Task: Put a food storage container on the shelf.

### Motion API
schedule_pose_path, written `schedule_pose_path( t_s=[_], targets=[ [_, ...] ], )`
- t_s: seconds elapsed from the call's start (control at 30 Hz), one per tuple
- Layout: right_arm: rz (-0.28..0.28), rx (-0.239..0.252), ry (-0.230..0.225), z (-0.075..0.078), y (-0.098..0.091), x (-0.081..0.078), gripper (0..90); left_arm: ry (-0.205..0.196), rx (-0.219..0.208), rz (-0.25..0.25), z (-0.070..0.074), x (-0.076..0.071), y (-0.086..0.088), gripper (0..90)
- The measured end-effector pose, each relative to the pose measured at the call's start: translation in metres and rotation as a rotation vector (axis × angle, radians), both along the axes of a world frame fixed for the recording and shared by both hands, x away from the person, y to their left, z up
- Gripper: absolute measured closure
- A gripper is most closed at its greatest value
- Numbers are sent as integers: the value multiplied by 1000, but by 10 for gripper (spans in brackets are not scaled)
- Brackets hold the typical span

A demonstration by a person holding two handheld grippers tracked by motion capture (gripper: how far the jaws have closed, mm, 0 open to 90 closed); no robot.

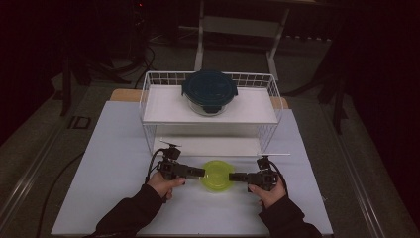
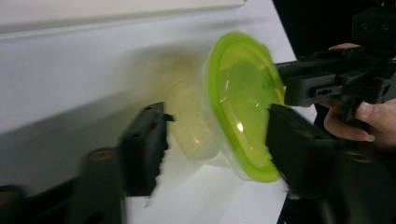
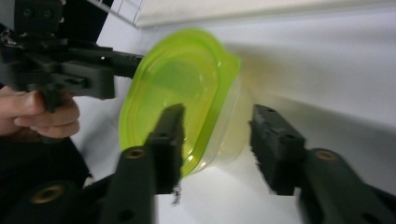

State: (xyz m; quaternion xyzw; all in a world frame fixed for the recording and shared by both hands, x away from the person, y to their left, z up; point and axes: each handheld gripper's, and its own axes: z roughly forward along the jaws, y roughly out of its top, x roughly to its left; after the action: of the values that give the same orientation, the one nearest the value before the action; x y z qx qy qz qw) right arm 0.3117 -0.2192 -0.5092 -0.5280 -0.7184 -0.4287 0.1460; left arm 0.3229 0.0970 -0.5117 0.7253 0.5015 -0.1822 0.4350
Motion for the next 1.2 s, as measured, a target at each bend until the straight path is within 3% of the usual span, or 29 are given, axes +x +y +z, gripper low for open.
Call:
schedule_pose_path(
  t_s=[0.2,0.37,0.5,0.63,0.77,1.03,1.1,1.13,1.2],
  targets=[
    [-11,4,17,1,4,-3,720,-3,-16,-29,-2,-4,-4,682],
    [-6,19,14,2,5,-8,754,-6,-3,-33,-2,-9,-6,710],
    [9,-12,-11,6,7,-13,763,-10,-8,-30,-1,-14,-5,731],
    [13,-33,-37,8,9,-18,771,14,-31,-8,-2,-18,-3,758],
    [16,-49,-60,12,9,-23,808,-11,-17,-5,4,-25,-3,800],
    [21,-55,-152,30,12,-32,810,-85,-19,5,26,-33,0,802],
    [20,-52,-159,33,12,-33,809,-85,-19,5,26,-33,0,802],
    [22,-44,-174,40,13,-35,809,-111,-25,4,37,-38,3,802],
    [24,-38,-184,46,13,-38,809,-125,-28,7,44,-42,4,802]
  ],
)
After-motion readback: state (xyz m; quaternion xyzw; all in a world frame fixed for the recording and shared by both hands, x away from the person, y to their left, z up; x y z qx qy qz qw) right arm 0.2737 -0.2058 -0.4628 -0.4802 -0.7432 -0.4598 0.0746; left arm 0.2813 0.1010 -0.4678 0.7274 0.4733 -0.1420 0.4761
